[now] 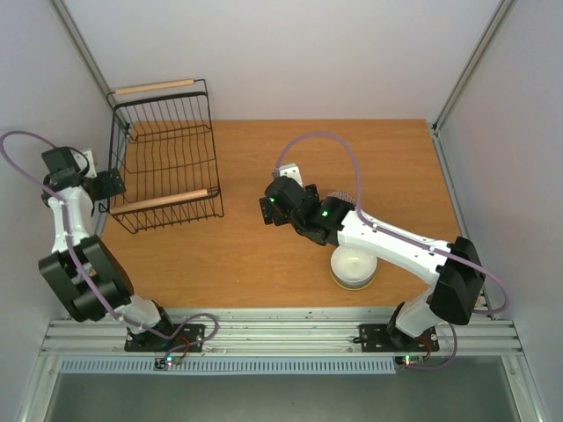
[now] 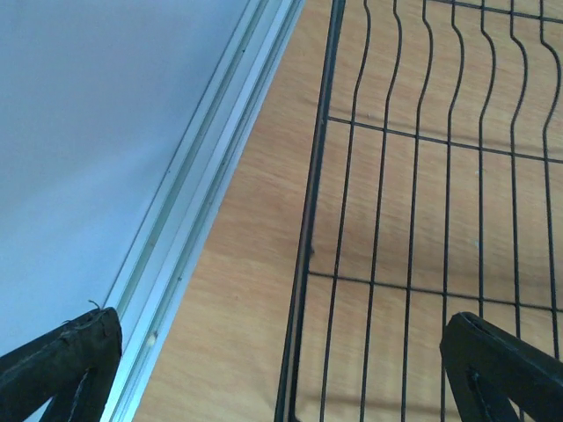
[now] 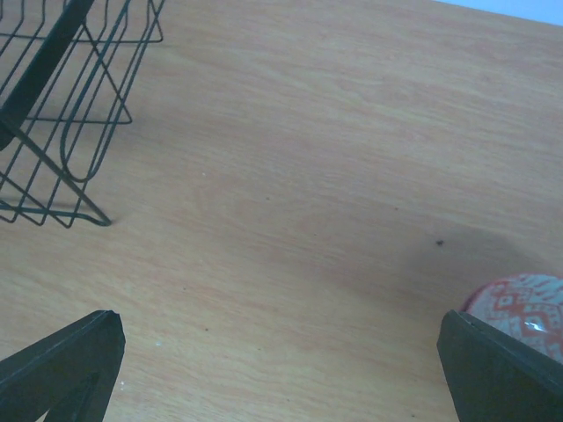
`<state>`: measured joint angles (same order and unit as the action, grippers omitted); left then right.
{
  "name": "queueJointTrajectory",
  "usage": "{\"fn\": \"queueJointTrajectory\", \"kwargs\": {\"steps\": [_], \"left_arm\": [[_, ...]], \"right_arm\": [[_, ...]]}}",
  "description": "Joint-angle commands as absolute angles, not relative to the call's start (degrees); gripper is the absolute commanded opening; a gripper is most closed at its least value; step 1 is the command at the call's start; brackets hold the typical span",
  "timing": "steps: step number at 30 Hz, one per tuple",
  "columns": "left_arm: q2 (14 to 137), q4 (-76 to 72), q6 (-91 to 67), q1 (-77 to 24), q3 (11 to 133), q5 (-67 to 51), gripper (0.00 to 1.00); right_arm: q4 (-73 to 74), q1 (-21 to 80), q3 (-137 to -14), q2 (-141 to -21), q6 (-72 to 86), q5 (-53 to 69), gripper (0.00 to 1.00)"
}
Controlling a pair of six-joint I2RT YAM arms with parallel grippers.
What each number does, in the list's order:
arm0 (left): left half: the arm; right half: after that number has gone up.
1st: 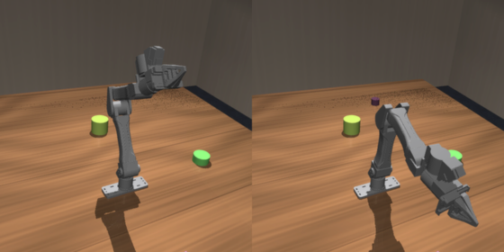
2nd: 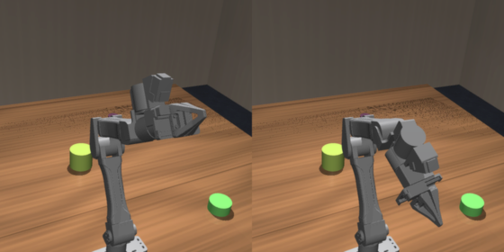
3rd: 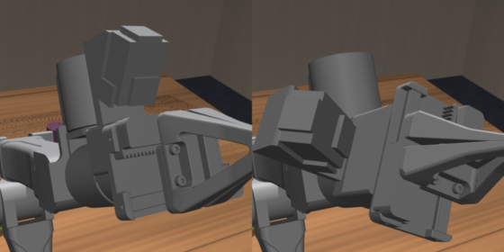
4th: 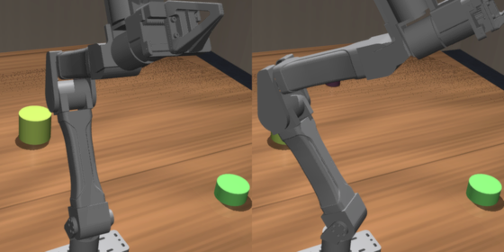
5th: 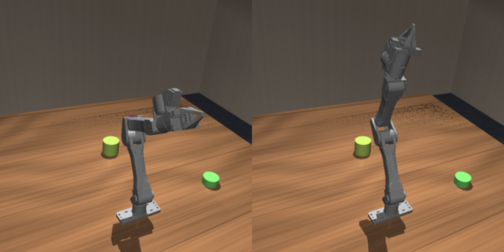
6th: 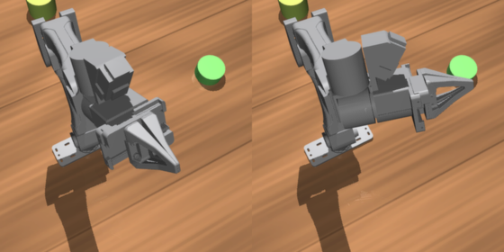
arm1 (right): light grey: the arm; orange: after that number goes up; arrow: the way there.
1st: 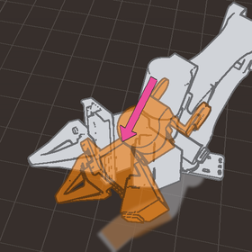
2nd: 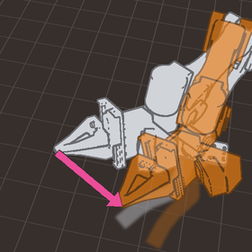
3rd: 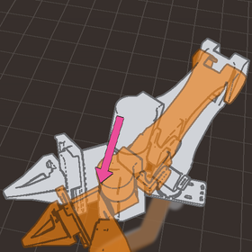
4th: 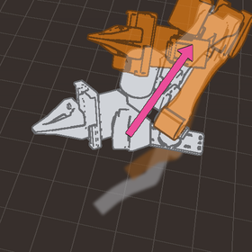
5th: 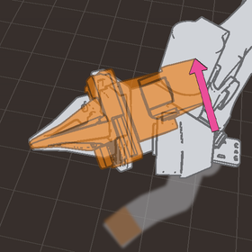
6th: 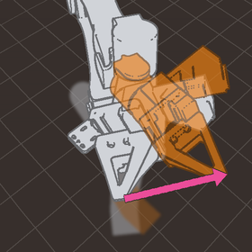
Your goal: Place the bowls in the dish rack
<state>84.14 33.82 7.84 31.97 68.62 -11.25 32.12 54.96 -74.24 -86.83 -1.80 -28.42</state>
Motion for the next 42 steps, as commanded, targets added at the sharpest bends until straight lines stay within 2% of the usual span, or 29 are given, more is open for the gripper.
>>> {"fn": "queueJointTrajectory", "kwargs": {"steps": [1,5,10,13,19,30,36,42], "left_arm": [[90.93,30.75,7.98,32.26,75.12,-13.67,0.99],[96.78,33.05,5.9,32.24,81.53,-18.2,0.99],[97.95,31.7,4.49,32.26,82.81,-21.71,0.98],[100.41,31.52,3.74,32.25,84.95,-21.54,0.98],[110.68,37.57,3.71,29.97,96.65,-20.78,0.95],[118.72,40.82,7.39,19.16,106.59,-14.8,0.95],[118.28,41.46,9.23,15.1,107.39,-13.79,0.95],[114.81,41.18,8.85,12.35,102.8,-15.88,0.95]], "right_arm": [[29.21,54.77,-77.03,-88.76,-5.03,-25.8,0.99],[28.8,54.7,-76.43,-89.12,-3.99,-25.99,0.99],[29.34,54.67,-73.38,-88.59,-0.79,-27.13,0.99],[29.16,54.65,-72.04,-88.2,0.88,-26.64,0.99],[28.82,54.73,-69.93,-87.75,4.08,-24.92,0.99],[29.67,54.75,-63.6,-84.16,8.77,-25.48,0.99],[31.15,54.76,-60.46,-81.29,10.64,-27.5,0.99],[32.31,54.76,-59.5,-80.47,11.4,-29.22,0.99]]}}
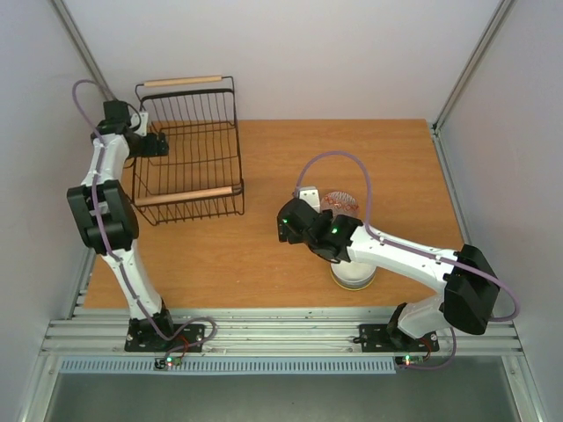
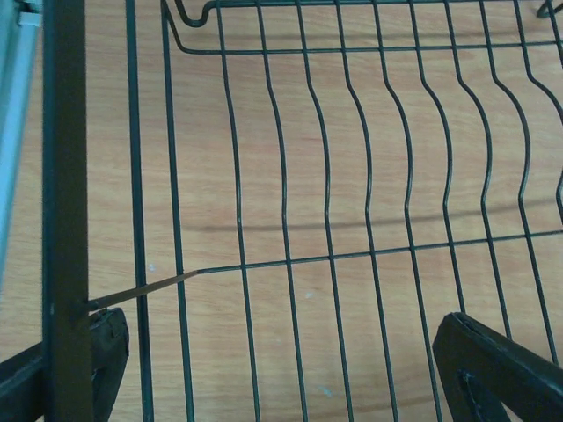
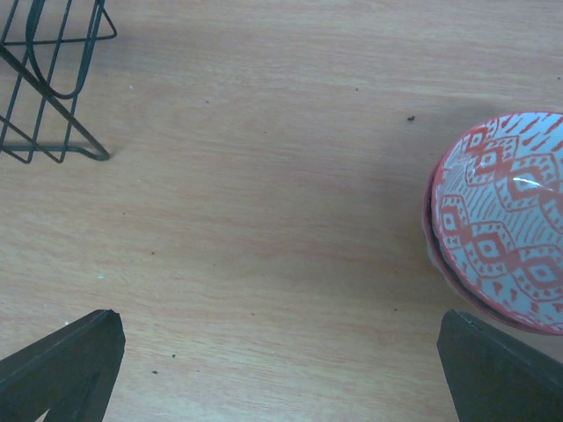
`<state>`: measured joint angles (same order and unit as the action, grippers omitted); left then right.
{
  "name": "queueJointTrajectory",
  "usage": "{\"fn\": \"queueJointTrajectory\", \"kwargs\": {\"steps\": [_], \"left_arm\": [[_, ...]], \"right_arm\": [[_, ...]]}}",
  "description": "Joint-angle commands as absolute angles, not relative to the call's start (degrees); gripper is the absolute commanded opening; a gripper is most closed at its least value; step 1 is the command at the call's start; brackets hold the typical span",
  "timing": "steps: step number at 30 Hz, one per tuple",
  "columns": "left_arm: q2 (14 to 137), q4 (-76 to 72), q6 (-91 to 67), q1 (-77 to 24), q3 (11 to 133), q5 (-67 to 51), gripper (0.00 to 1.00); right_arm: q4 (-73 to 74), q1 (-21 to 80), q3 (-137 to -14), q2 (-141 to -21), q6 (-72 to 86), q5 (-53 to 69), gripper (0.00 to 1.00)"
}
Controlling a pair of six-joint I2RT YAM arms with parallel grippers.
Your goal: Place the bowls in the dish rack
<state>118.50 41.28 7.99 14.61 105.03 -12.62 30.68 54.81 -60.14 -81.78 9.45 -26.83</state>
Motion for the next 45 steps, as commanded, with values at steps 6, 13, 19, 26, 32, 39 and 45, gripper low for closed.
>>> {"fn": "queueJointTrajectory", "kwargs": {"steps": [6,13,19,26,32,39,45], "left_arm": [[111.22,40.83,11.99,6.61,96.44,-14.67,0.95],[108.42,42.33,14.96,0.33,91.85,-15.71,0.93],[105.27,41.15,15.01,-3.42,87.84,-15.17,0.94],[98.75,37.2,10.85,-0.73,83.94,-14.45,0.99],[90.57,35.1,9.81,5.8,80.35,-18.44,0.99],[84.37,31.73,7.83,10.83,74.96,-19.46,0.99],[83.58,30.66,7.47,12.96,71.34,-19.9,0.99]], "right_arm": [[33.09,54.82,-59.04,-79.72,12.37,-29.3,0.99],[33.74,54.84,-57.38,-77.6,13.57,-29.48,0.99],[34.81,54.93,-57.71,-75.27,12.44,-30.31,0.99],[38.17,54.93,-65.4,-74.17,5.03,-33.85,0.99],[36.01,54.72,-72.12,-74.96,-4.81,-36.49,0.89],[38.89,50.38,-85.27,-87.91,-10.6,-30.39,0.64],[38.94,42.77,-91.83,-96.53,-11.41,-24.23,0.39]]}}
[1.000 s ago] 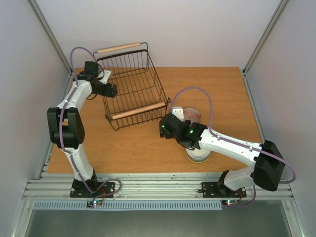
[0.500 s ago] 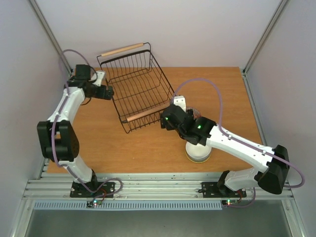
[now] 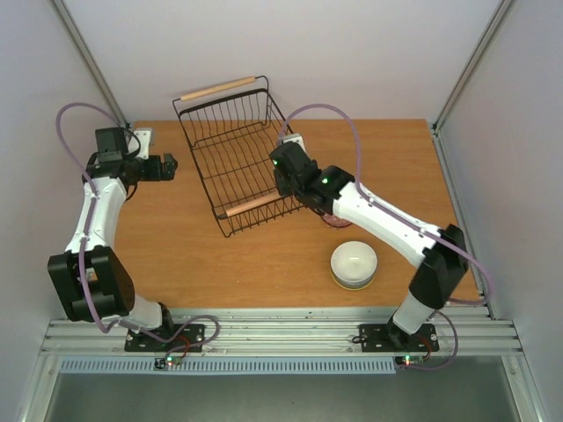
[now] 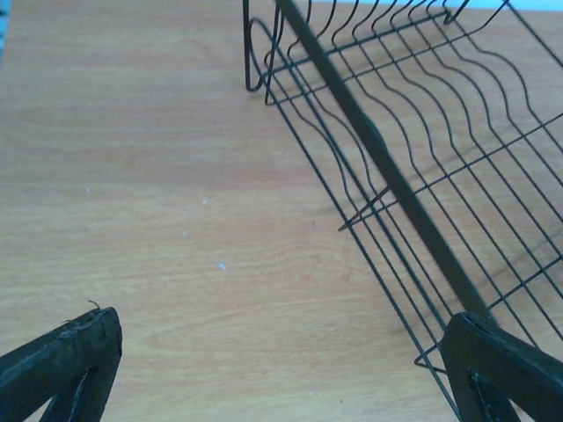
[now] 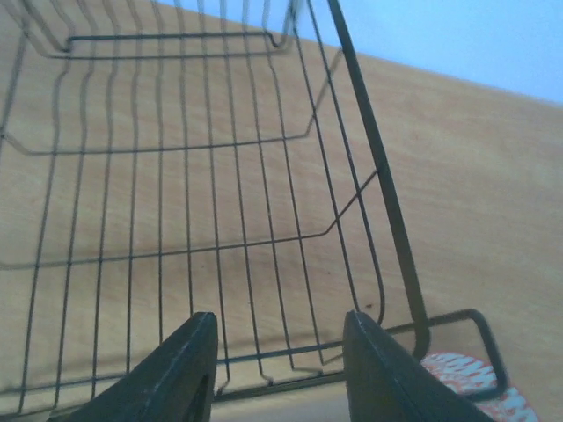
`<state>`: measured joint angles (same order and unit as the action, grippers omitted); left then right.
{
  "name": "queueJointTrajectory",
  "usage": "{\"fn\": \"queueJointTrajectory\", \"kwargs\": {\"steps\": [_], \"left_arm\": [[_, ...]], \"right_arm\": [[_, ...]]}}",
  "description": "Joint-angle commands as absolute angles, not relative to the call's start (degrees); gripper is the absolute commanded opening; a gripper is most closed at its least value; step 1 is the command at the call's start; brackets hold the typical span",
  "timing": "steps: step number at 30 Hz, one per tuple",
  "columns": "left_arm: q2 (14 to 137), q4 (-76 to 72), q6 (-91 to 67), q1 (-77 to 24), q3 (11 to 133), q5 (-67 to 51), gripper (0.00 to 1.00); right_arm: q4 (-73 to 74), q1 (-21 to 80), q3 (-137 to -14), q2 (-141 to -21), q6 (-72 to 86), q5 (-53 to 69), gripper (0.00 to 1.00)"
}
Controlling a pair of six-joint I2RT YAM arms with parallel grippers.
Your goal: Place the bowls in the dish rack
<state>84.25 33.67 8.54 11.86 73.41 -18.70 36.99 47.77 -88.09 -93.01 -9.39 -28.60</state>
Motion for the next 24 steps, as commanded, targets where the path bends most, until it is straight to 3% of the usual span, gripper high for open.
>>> {"fn": "queueJointTrajectory", "kwargs": {"steps": [1,3,5,13,24], "left_arm": [[83.65,30.6,7.36,13.19,70.97,-20.09,0.99],[83.54,30.47,7.22,13.58,70.44,-20.37,0.99],[83.44,30.24,6.98,13.85,70.09,-20.47,0.99],[84.2,29.66,6.3,13.97,69.61,-19.53,0.99],[85.1,29.71,5.54,13.94,69.52,-21.1,0.99]], "right_arm": [[39.2,40.98,-92.68,-97.39,-11.39,-22.99,0.32],[39.31,37.8,-94.01,-98.61,-11.57,-20.61,0.21],[38.96,35.44,-95.16,-99.54,-12.7,-18.52,0.16],[44.14,33.3,-102.34,-105.81,-15.69,-13.3,0.16],[43.76,33.31,-94.76,-104.0,-13.54,-12.62,0.15]]}}
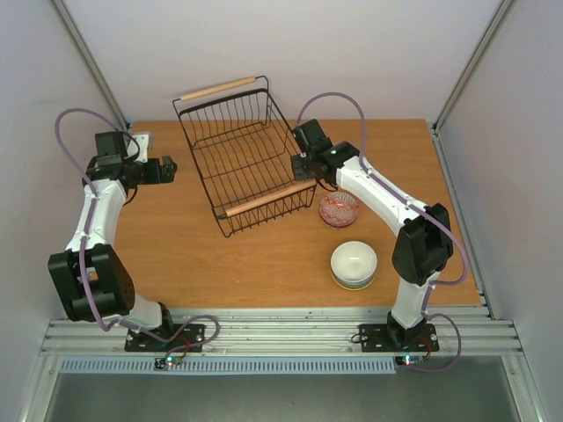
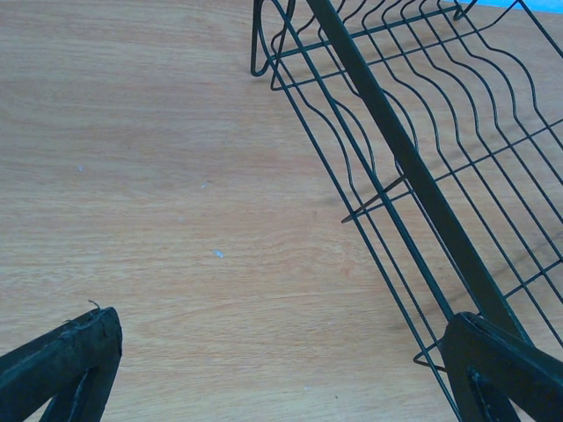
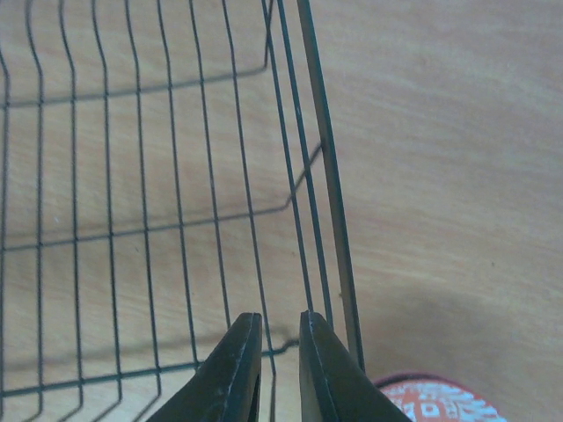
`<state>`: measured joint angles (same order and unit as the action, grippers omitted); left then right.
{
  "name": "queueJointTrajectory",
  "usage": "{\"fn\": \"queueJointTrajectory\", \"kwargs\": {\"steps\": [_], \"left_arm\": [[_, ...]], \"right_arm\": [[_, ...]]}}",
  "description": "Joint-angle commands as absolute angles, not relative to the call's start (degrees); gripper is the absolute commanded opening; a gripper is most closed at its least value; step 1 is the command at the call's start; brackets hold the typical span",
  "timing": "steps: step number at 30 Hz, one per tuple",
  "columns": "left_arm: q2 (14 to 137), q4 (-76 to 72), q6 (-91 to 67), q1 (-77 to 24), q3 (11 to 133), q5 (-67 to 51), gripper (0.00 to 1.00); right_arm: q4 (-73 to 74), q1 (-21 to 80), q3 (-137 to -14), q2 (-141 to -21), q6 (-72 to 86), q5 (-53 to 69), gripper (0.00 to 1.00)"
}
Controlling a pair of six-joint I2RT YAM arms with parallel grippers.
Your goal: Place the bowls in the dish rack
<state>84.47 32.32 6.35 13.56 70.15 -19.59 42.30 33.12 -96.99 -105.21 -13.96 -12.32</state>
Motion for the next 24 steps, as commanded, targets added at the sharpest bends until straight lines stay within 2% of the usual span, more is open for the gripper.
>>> {"fn": "queueJointTrajectory", "kwargs": {"steps": [1,11,24], "left_arm": [[85.2,29.71,5.54,13.97,69.48,-21.03,0.99],[85.88,29.1,4.66,13.99,69.09,-20.48,0.99],[85.38,28.04,4.57,14.02,68.21,-18.52,0.99]], "right_arm": [[43.77,33.31,-94.1,-103.6,-13.49,-12.46,0.15],[44.92,35.54,-87.79,-99.16,-11.63,-7.65,0.1],[47.41,47.91,-82.06,-93.51,-7.73,-14.71,0.1]]}}
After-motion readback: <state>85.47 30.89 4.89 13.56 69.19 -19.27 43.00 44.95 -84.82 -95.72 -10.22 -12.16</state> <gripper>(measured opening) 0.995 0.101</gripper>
